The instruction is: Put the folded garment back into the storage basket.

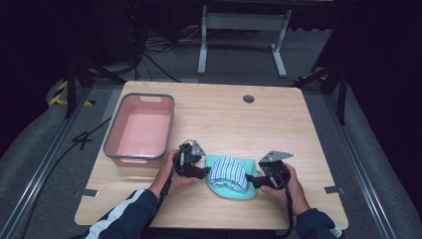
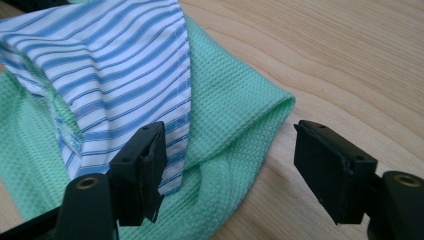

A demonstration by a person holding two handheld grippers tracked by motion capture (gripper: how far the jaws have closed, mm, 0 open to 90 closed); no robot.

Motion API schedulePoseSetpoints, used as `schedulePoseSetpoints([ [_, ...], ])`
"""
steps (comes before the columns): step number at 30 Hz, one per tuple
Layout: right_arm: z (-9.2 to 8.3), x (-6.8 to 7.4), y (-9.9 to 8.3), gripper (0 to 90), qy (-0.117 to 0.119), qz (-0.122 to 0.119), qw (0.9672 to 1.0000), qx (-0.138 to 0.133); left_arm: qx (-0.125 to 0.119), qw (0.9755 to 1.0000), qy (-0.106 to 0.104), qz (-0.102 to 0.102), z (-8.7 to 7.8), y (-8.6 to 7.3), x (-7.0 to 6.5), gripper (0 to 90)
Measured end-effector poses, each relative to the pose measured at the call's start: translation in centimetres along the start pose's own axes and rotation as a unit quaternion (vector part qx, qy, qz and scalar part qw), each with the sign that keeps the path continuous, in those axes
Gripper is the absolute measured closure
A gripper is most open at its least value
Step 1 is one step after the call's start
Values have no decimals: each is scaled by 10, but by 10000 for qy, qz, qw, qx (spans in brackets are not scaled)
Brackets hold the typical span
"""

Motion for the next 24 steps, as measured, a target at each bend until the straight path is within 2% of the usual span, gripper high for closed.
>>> schedulePoseSetpoints([
  [5, 10, -2, -1, 258, -38, 101, 9998, 188, 31, 9997, -158, 162, 5, 0, -7, 313],
  [6, 11, -2, -1, 250, -68, 128, 9997, 188, 84, 9997, -113, 209, 6, 0, -9, 305],
  [10, 12, -2, -1, 249, -89, 143, 9997, 189, 64, 9998, -116, 157, 7, 0, -8, 275],
  [11, 12, 0, -1, 262, -115, 126, 9997, 181, 99, 9997, -183, 99, 7, -1, -8, 266],
  [12, 12, 1, -1, 283, -102, 96, 9997, 179, 60, 9998, -214, 17, 8, -1, -6, 263],
  [16, 10, 5, 2, 434, 31, -58, 9997, 241, 59, 9998, -185, 5, 8, -1, -7, 250],
  [18, 9, 8, 3, 542, 101, -121, 9995, 260, 65, 9997, -219, 67, 8, -1, -7, 265],
  [21, 9, 11, 3, 640, 211, -154, 9993, 270, 20, 9994, -284, 191, 7, -1, -9, 359],
  [24, 8, 11, 3, 670, 272, -152, 9992, 256, -9, 9989, -356, 300, 5, -1, -13, 501],
])
Point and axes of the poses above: each handheld gripper's, and its own axes: z roughly forward along the jaws, y roughly out of its top, x roughly to its left, the point moved 3 cm from there along z, roughly forward along the jaws, and after that the axes turned 11 degrees about x, right-handed, at the moved point
